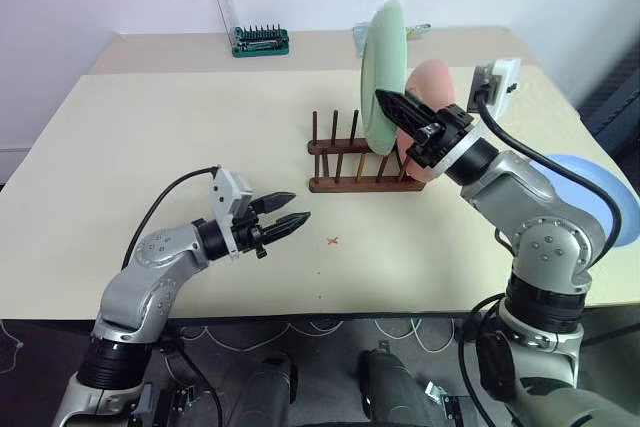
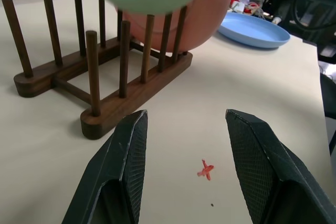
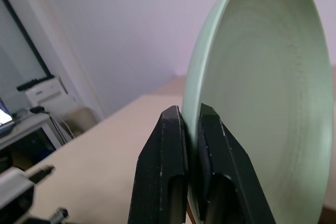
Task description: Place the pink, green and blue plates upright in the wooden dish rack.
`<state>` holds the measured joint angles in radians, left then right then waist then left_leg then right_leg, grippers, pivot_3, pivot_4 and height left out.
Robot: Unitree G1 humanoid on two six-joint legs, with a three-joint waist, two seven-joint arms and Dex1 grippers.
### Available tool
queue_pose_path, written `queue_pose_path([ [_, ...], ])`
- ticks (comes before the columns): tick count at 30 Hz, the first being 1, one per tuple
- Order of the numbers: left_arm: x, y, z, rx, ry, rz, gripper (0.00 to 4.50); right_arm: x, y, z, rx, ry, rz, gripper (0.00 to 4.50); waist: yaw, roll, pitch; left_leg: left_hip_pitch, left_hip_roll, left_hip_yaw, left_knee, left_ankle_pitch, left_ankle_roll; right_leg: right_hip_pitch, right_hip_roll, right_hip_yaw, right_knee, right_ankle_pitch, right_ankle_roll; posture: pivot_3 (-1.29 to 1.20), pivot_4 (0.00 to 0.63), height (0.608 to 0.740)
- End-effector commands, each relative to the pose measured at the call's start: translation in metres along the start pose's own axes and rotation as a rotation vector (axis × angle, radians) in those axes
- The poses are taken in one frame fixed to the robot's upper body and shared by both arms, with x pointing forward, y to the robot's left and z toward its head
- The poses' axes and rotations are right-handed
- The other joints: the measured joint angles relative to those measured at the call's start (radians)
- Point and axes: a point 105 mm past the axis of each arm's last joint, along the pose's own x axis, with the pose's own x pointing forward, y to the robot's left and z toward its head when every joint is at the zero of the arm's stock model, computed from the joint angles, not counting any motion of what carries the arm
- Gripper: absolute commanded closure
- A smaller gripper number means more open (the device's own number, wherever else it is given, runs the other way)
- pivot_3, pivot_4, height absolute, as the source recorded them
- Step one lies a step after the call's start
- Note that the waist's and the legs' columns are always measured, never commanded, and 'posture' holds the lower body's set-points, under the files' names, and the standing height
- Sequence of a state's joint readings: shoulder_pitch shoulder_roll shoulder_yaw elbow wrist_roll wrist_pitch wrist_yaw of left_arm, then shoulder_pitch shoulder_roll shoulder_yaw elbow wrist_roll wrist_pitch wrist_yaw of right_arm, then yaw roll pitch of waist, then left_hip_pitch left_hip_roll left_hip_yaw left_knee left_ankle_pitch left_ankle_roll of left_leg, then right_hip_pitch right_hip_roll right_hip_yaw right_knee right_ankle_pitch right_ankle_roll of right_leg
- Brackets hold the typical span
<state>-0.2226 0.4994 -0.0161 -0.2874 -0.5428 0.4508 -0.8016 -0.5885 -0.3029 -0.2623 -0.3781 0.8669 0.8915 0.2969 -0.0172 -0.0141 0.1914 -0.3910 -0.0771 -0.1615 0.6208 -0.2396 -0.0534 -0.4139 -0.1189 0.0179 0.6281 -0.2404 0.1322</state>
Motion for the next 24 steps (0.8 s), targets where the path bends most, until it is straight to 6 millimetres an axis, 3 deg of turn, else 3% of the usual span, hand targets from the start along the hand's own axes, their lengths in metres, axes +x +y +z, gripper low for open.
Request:
queue_pose_path([
  [1,0.000,-0.002,0.010,0.029,-0.028,-0.007,2.11,0.002,0.001,0.009,-0.018,-0.013,0.019,4.50,0.000,0.000,0.000,0.000,0.000,0.000,0.000,0.000,0.000,0.000,0.000,0.000,0.000,0.000,0.000,0.00,0.150,0.740],
  [11,0.004,-0.007,0.009,0.026,-0.041,-0.010,2.11,0.007,-0.022,-0.008,0.062,0.082,-0.045,4.50,0.002,0.000,0.000,0.000,0.000,0.000,0.000,0.000,0.000,0.000,0.000,0.000,0.000,0.000,0.000,0.00,0.150,0.740],
  [14,0.005,-0.008,0.010,0.026,-0.043,-0.010,2.06,0.008,-0.022,-0.007,0.053,0.085,-0.048,3.46,0.002,0.000,0.000,0.000,0.000,0.000,0.000,0.000,0.000,0.000,0.000,0.000,-0.001,0.000,0.000,0.00,0.150,0.740],
  [19,0.005,-0.008,0.009,0.024,-0.045,-0.008,2.06,0.006,-0.016,0.001,-0.001,0.070,-0.039,1.06,0.002,0.000,0.000,0.000,0.000,0.000,0.000,0.000,0.000,0.000,0.000,0.000,0.000,0.000,0.000,0.00,0.150,0.740],
  [24,0.006,-0.008,0.010,0.024,-0.047,-0.010,2.06,-0.001,-0.010,0.011,-0.128,0.105,-0.052,1.06,0.003,0.000,0.000,0.000,0.000,0.000,0.000,0.000,0.000,0.000,0.000,0.000,-0.001,0.000,0.000,0.00,0.150,0.740],
])
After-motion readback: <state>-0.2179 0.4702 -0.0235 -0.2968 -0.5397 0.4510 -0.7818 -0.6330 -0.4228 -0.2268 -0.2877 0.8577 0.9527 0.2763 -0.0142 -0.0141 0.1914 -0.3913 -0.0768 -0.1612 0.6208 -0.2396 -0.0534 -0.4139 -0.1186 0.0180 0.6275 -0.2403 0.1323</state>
